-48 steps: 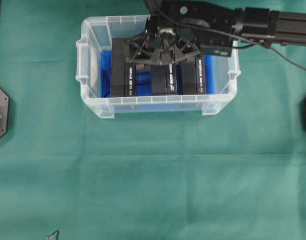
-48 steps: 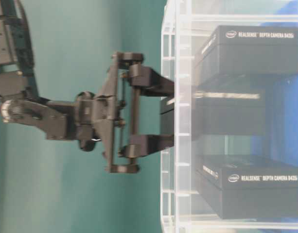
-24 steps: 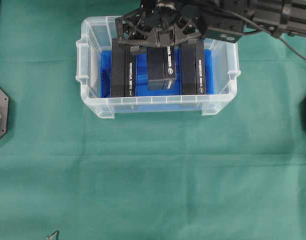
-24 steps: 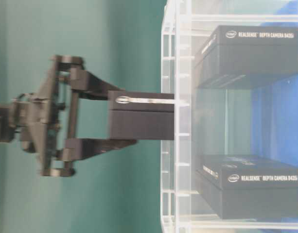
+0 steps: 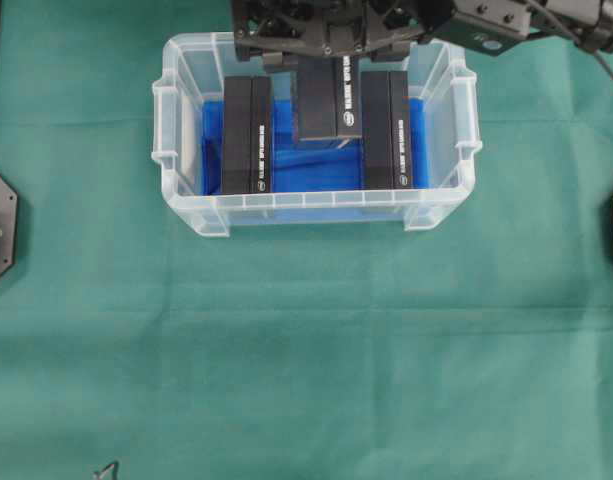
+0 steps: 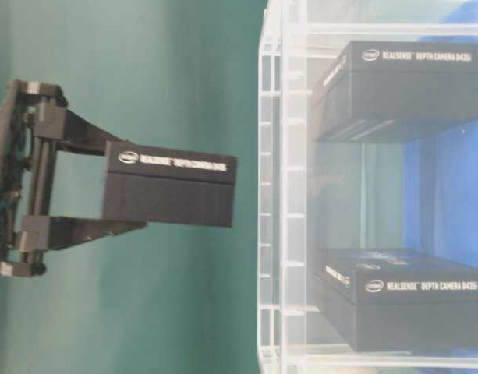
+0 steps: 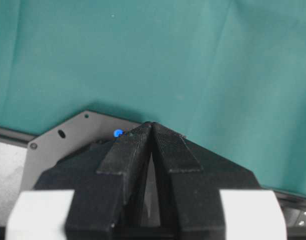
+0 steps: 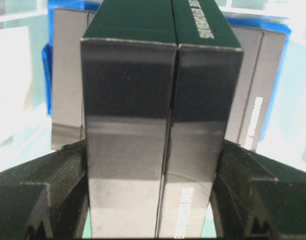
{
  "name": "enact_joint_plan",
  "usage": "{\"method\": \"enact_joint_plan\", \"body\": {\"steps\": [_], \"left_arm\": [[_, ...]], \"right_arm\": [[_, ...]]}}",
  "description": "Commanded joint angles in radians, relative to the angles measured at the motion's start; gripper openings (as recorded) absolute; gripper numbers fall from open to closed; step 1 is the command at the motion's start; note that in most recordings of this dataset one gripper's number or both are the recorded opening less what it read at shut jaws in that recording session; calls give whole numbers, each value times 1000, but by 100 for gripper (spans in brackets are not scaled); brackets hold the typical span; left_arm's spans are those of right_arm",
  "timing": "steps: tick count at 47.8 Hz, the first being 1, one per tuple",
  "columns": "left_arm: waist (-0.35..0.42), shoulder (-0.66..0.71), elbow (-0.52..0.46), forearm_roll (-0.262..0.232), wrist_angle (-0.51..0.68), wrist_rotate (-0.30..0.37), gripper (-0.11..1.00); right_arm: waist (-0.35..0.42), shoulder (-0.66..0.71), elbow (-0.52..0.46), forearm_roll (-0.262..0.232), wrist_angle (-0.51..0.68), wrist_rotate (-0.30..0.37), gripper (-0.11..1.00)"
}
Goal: Take the box out of the case with the right arm.
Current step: 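Lift the middle box upward out of the foam with the right gripper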
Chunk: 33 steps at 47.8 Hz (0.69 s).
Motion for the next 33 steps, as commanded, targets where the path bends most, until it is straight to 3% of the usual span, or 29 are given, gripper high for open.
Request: {"method": "enact_joint_plan", "body": {"steps": [1,33], "left_arm": [[5,3,-20,3,-3,0,3],[5,3,-20,3,-3,2,3]], "right_arm": [[2,-55,-37,-5,17,2,66],[6,-54,-37,-12,21,2,66]]}}
